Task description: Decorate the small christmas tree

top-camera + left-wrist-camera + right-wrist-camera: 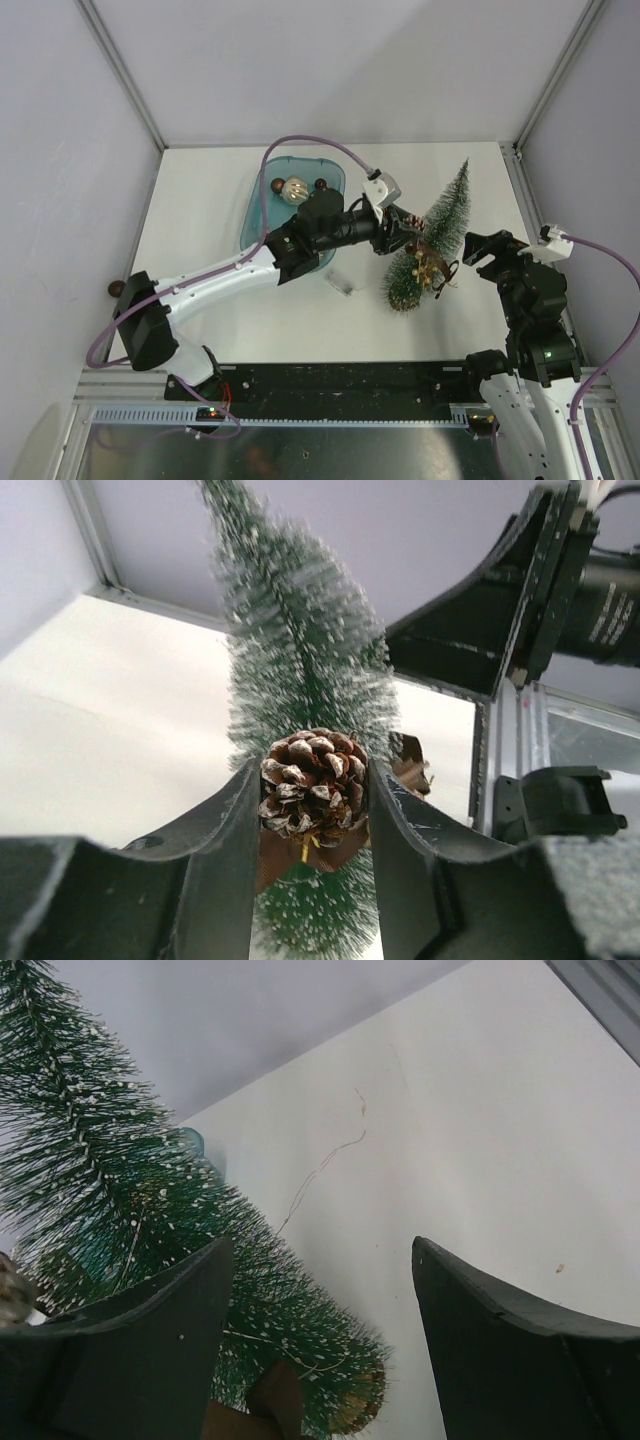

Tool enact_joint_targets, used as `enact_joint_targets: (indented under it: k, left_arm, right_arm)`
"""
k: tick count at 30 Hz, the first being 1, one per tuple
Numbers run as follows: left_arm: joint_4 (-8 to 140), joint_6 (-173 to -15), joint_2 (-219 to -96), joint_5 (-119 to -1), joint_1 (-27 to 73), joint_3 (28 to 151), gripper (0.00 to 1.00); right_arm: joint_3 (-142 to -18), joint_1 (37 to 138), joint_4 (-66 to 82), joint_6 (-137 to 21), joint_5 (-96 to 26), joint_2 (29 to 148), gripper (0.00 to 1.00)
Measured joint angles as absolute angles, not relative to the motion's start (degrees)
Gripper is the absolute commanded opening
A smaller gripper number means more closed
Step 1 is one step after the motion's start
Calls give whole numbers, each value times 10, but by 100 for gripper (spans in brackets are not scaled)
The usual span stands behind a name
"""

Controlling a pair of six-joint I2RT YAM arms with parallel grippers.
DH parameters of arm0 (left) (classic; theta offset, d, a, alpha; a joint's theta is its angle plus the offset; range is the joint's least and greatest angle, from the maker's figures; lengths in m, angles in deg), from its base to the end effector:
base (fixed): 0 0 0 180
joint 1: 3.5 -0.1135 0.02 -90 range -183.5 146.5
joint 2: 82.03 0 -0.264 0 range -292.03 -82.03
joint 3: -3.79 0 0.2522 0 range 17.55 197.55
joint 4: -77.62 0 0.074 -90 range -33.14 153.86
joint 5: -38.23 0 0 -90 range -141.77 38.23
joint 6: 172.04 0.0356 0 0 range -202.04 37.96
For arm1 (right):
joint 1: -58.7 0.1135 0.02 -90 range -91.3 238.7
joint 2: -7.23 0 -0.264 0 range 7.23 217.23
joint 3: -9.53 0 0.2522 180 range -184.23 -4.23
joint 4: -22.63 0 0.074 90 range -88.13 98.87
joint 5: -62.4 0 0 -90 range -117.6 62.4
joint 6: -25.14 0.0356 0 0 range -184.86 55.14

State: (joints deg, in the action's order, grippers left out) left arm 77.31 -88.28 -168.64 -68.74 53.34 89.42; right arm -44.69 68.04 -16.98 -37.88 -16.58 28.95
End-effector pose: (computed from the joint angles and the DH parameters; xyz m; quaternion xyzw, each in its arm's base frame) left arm 0.1907 -0.3109 0.3703 0.3955 0.5953 -0.4516 0.5341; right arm 0.0954 0.0088 0.3332 0.1772 0.7276 0.1370 0.6485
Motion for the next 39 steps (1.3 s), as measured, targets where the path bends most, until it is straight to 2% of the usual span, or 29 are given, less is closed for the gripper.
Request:
enact_joint_targets:
  k: [3,10,15,23,34,39]
  left_arm:
    - [753,-870,-1686,-669,533,927,23]
    - [708,-861,-1685,-614,532,1005,6]
    - [668,-876,-1685,-561,532,1013,11]
    - [654,-898,-1694,-503,529,1022,11]
    - [696,-961,-1732,-506,517,1051,16]
    - [711,-1003,-1732,-532,517,1032,12]
  right_arm:
    - [-447,680,-170,-379,-166,289,78]
    - [-447,680,-170,-379,-167,276,80]
    - [-447,680,-171,-379,-167,273,80]
    - [-447,680,-173,-380,-167,268,80]
    - [-447,680,-165,-390,-166,277,81]
    - [-447,680,-161,-390,-166,281,80]
